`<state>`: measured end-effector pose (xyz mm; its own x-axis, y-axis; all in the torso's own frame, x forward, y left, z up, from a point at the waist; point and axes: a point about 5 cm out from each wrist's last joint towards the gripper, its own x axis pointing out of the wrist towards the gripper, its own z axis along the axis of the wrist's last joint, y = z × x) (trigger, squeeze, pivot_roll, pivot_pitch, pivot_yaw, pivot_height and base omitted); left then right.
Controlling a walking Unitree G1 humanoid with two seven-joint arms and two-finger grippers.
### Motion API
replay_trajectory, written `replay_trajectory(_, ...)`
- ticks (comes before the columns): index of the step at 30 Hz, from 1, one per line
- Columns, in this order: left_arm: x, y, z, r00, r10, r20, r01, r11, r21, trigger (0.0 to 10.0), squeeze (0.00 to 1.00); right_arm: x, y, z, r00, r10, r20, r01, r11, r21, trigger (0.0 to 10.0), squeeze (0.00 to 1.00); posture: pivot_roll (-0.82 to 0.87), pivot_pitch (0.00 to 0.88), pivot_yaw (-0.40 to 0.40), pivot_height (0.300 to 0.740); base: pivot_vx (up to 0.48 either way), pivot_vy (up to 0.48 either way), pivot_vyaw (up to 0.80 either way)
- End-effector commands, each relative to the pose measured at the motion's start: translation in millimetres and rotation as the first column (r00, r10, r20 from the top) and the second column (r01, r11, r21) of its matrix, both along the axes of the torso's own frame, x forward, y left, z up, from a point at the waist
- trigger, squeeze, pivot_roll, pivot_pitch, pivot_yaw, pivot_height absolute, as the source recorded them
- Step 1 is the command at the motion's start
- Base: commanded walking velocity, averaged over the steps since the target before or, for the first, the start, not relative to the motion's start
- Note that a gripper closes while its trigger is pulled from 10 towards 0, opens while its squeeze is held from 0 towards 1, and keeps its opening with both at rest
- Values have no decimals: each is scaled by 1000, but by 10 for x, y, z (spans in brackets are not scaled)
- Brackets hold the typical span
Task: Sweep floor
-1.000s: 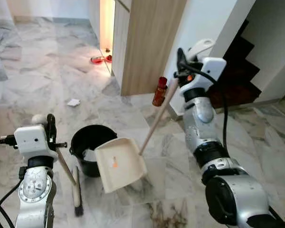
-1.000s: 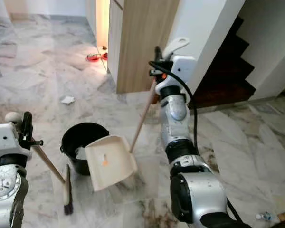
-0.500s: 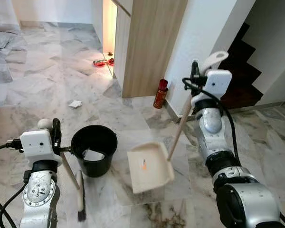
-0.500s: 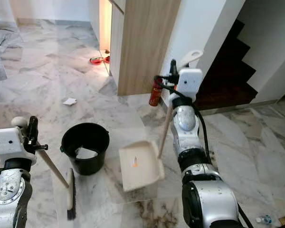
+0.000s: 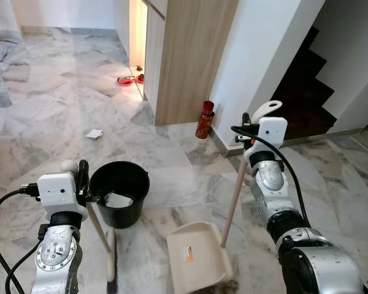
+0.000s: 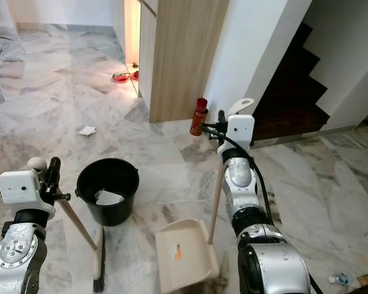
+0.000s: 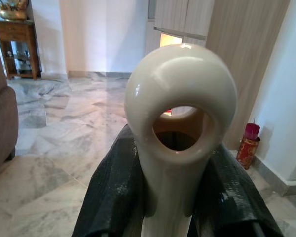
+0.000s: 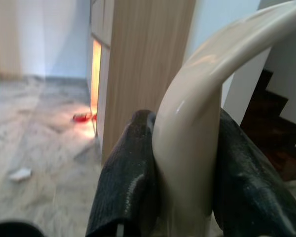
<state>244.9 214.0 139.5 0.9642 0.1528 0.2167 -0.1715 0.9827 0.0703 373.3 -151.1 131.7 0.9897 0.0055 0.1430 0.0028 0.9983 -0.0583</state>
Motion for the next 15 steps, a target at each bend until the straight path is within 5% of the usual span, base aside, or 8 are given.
replay_trajectory(1, 18, -74, 52, 999, -37, 20, 38, 999, -9, 10000, 0, -1, -117, -46, 999, -25, -43, 23, 998, -56, 10000, 0, 268, 0, -190, 740, 0, 0, 0)
replay_trajectory(4, 19, -83, 29, 999, -51, 4, 51, 999, -19, 10000, 0, -58, -183, -226, 989, -55, -134, 42, 994, -102, 10000, 0, 263, 0, -189, 740, 0, 0, 0)
replay_trajectory(15, 38, -94, -12, 995, -95, -29, 94, 995, -31, 10000, 0, -85, -170, -293, 985, -40, -166, 26, 996, -86, 10000, 0, 257, 0, -186, 740, 0, 0, 0)
